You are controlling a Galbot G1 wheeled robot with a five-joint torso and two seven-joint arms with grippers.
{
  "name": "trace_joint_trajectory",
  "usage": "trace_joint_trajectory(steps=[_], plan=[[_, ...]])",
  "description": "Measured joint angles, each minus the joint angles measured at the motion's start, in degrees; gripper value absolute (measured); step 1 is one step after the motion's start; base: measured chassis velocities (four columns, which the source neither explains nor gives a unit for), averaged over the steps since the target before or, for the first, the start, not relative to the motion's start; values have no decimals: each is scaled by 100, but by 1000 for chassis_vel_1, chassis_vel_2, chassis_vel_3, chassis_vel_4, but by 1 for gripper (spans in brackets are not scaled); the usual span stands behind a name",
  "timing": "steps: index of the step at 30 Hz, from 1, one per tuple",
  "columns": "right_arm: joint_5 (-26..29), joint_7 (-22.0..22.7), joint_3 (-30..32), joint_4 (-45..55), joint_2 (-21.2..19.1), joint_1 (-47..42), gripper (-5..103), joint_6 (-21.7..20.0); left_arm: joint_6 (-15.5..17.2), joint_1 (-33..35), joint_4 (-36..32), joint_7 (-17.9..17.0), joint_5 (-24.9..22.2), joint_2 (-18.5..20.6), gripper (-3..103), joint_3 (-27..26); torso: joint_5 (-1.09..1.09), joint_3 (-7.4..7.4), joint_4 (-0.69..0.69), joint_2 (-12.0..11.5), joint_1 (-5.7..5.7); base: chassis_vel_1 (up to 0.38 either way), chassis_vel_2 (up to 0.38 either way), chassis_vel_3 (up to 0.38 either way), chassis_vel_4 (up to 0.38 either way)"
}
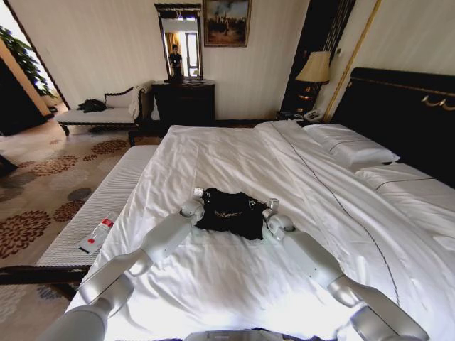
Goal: Fold the clothes on the bed.
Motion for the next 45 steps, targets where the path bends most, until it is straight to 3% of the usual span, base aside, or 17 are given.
trace_joint_trajectory(steps=[2,5,7,9,10,13,14,16,20,21,24,34,41,43,45], plan=[[24,8,-5,78,-116,22,51,-13,80,-4,-54,-63,-63,126,35,0,-1,0,-1,0,0,0,0,0,0],[42,11,-19,129,-177,31,57,-31,104,-7,-81,-74,-100,210,40,0,0,0,0,0,0,0,0,0,0],[105,23,-24,225,-268,42,73,-67,104,-32,-76,-50,-143,303,52,-30,-1,0,1,0,0,0,0,0,0],[130,25,-21,253,-291,44,73,-79,96,-51,-59,-13,-164,307,57,-56,-1,0,2,0,0,0,0,0,0],[141,26,-16,264,-304,44,79,-85,86,-69,-42,27,-183,306,57,-81,-1,0,1,0,0,0,0,0,0],[202,33,61,334,-398,25,94,-109,11,-334,226,311,-303,176,74,-192,0,0,1,0,0,0,0,0,0],[214,33,81,346,-411,14,94,-114,8,-407,303,370,-325,118,78,-195,0,0,0,0,0,0,0,0,0],[220,33,97,348,-416,6,98,-117,9,-461,363,404,-345,63,78,-196,0,0,0,0,0,0,0,0,0],[230,37,218,372,-423,-43,100,-139,296,-722,817,597,-457,-338,98,-140,0,0,-3,0,0,0,0,0,0],[230,37,218,372,-423,-43,100,-139,296,-722,817,597,-457,-338,98,-140,0,0,-3,0,0,0,0,0,0],[257,52,294,437,-459,-68,100,-160,542,-851,1466,637,-516,-877,102,-261,-1,0,-1,0,0,0,0,0,0],[416,63,439,498,-587,-82,100,-204,666,-995,1910,624,-445,-1129,90,-270,0,0,0,0,0,0,0,0,0],[489,118,489,556,-598,-111,100,-254,754,-987,1925,624,-378,-1085,58,-256,0,1,0,-1,0,0,0,0,0],[504,124,489,557,-598,-109,100,-262,776,-988,1937,624,-376,-1081,58,-256,0,0,0,0,0,0,0,0,0],[543,141,489,557,-596,-85,100,-285,849,-1004,1990,652,-373,-1075,47,-252,0,0,1,0,0,0,0,0,0]])
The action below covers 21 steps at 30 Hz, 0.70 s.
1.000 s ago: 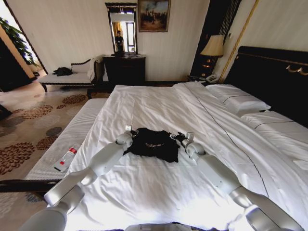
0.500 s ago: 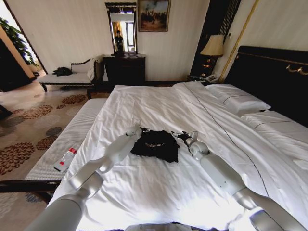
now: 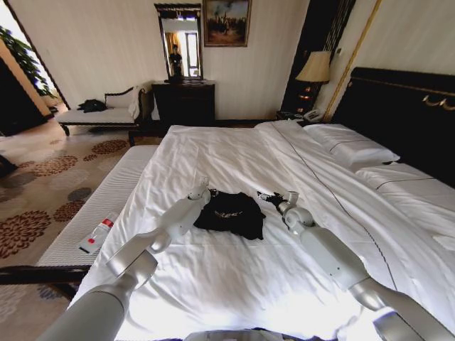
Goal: Fold the clothes on the bed.
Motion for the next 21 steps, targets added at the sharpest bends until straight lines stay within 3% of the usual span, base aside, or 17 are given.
trace_joint_trajectory(steps=[4,5,8,11,21], plan=[[53,26,1,-2,5,14,100,-25,25,-6,78,71,16,-10,36,3,0,0,0,0,0,0,0,0,0],[111,56,17,-7,12,15,100,-47,11,1,111,104,63,-18,25,-11,0,0,-1,0,0,0,0,0,0],[143,81,54,-15,18,-1,100,-61,-15,34,112,105,131,-18,20,-16,0,0,0,0,0,0,0,0,0],[209,84,67,-52,13,-32,100,-74,-194,71,97,88,198,19,4,35,0,0,0,0,0,0,0,0,0],[262,-23,259,-207,-12,-150,100,-26,-521,53,-90,-51,355,-1,0,-4,1,0,-2,0,0,0,0,0,0]])
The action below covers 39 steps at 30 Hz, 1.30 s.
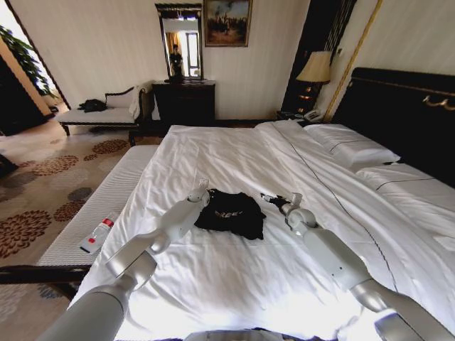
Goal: Fold the clothes on the bed.
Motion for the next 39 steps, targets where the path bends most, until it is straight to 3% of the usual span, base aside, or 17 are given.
trace_joint_trajectory(steps=[14,18,20,22,26,35,39], plan=[[133,5,44,82,-91,132,100,-28,-256,-69,-218,-49,-2,214,0,-166,-1,0,3,0,0,0,0,0,0],[143,-1,14,77,-45,174,100,-30,-516,-424,489,129,144,-85,0,-274,-2,0,4,0,0,0,0,0,0],[141,0,-128,30,22,296,100,-30,-675,-824,1168,296,294,-325,0,-493,-2,-1,-9,0,0,0,0,0,0],[140,-1,-188,-1,45,342,100,-30,-678,-847,1193,296,308,-319,0,-535,-2,-1,-9,0,0,0,0,0,0],[122,-31,-590,-158,238,624,100,-22,-694,-1067,1531,298,512,-252,0,-791,-1,1,7,0,1,0,0,0,0],[105,-18,-420,31,186,554,100,-17,-805,-1162,1766,297,813,-361,0,-1116,0,-1,-2,0,-1,0,0,0,0],[105,-15,-362,215,107,450,100,-30,-595,-828,1368,237,673,-234,0,-942,-1,-1,1,0,0,0,0,0,0]])
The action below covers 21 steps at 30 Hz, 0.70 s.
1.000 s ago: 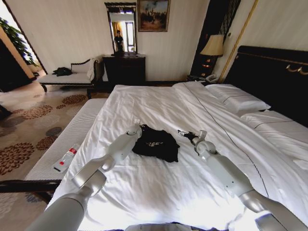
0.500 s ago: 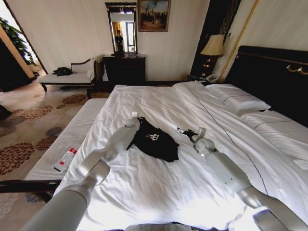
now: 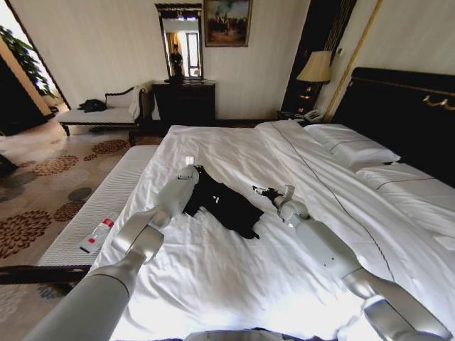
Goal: Fold the clothes on the bed.
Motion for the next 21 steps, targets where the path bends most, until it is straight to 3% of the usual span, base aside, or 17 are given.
trace_joint_trajectory(steps=[7,14,18,21], plan=[[165,-75,-111,113,29,17,100,-181,274,858,-830,-332,-51,293,0,240,-1,0,1,0,-1,0,0,0,0],[-673,-583,-921,-626,234,558,100,105,308,1316,-1339,-422,-140,594,0,294,-1,0,1,0,0,0,0,0,0],[-956,-729,-1398,-1338,579,1063,100,311,277,1393,-1368,-399,-145,666,0,243,-1,0,-1,1,-1,0,0,0,0],[-998,-878,-1806,-2230,1256,1749,100,511,212,1432,-1393,-325,-143,703,0,170,-1,0,4,0,0,0,0,0,0]])
